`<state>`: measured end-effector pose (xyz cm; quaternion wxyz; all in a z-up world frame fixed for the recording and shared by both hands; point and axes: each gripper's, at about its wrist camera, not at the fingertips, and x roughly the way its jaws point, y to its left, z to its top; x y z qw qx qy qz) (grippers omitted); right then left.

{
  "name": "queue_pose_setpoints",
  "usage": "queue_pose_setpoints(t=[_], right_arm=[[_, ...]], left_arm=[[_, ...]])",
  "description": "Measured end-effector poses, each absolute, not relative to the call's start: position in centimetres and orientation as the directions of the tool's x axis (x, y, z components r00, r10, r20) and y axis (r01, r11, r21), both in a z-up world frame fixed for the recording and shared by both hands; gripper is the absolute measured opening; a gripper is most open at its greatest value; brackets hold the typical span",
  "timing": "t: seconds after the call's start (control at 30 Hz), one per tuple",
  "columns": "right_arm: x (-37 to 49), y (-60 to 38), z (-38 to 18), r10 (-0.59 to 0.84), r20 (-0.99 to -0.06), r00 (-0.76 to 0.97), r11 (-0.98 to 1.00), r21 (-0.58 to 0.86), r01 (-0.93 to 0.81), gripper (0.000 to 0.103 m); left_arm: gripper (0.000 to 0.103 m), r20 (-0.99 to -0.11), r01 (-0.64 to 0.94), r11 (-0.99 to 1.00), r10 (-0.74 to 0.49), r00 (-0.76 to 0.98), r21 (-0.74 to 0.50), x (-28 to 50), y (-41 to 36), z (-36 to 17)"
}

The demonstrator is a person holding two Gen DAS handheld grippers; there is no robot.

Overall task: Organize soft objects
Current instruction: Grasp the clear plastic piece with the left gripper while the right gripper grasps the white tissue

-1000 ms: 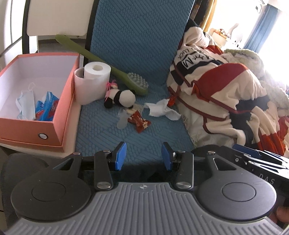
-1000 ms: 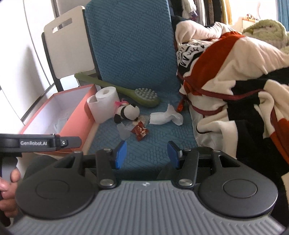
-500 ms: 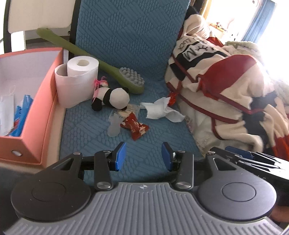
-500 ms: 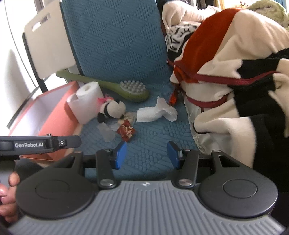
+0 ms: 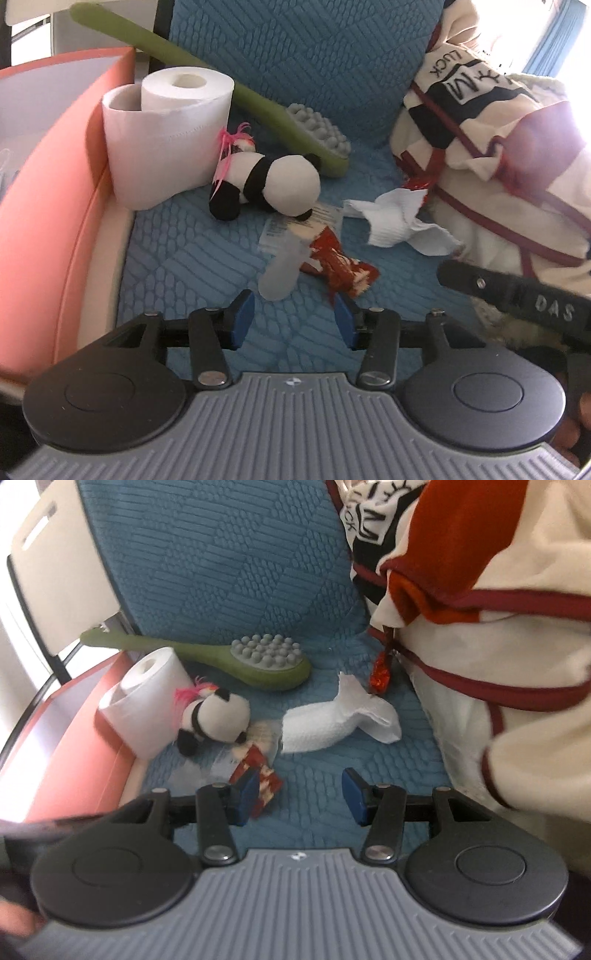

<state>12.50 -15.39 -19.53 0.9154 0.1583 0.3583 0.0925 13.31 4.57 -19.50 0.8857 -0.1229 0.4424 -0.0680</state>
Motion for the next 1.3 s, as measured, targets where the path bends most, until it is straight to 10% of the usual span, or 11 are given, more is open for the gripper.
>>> queue_pose_setpoints(t=[0.27, 0.4, 1.07, 1.3], right_arm=[[16.2, -15.5, -22.6, 0.278, -0.653, 0.704, 0.916, 0.400, 0.010, 0.053], [17.4, -15.6, -23.4, 0.286, -0.651, 0.703, 0.906, 0.423, 0.023, 0.071], [22.4, -15.0, -25.0, 0.176, -0.654, 0.736, 0.941, 0.331, 0.069, 0.070], [22.1, -15.6, -24.8, 0.181, -0.661, 0.728, 0.936, 0.342, 0.078, 0.014]], left_arm=[[0.056, -0.752, 0.026, 0.958, -0.241, 0.613, -0.286, 15.9, 4.4, -21.9], [0.056, -0.744, 0.015, 0.961, -0.225, 0.629, -0.277, 16.8, 3.7, -22.4], [0.047, -0.749, 0.000, 0.973, -0.179, 0.638, -0.232, 16.9, 3.5, -24.2], [0.030, -0.752, -0.017, 0.972, -0.169, 0.637, -0.234, 17.1, 3.6, -24.3]])
